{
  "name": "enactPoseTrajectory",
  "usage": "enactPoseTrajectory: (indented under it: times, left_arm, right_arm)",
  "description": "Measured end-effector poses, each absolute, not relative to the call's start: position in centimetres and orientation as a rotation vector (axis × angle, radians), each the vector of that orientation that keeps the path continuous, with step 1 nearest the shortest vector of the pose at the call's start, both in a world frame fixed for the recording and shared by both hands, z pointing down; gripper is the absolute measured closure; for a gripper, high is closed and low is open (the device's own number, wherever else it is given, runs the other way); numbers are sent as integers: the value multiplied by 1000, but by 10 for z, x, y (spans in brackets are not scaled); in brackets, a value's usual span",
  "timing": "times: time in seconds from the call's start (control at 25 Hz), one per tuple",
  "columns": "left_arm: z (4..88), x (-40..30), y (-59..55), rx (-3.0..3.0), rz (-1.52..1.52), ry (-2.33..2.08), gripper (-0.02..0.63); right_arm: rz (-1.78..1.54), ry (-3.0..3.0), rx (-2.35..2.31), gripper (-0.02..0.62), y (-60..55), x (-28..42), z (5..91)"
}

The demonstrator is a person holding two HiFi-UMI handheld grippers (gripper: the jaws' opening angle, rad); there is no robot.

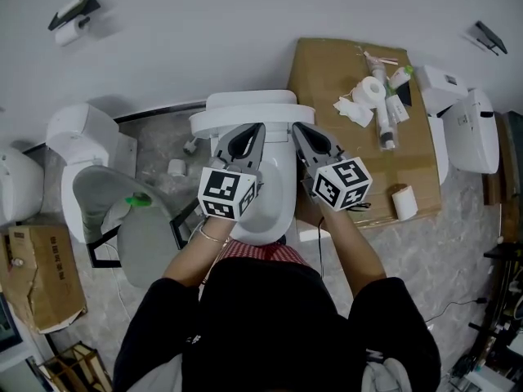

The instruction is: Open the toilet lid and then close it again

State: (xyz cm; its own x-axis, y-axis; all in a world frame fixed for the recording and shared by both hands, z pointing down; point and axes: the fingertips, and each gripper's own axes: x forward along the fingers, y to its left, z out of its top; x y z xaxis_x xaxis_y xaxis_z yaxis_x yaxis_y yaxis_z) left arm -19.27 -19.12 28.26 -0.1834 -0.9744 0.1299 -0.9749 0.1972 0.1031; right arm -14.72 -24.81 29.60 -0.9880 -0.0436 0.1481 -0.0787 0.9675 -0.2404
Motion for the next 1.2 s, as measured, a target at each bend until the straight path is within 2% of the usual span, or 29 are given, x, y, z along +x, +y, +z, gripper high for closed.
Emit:
enactPoseTrajectory:
  times: [1.2]
  left_arm:
    - [284,-230,-205,1887,24,-2299,601]
  right_arm:
    - [389,-3000,173,577,-276,-178,284]
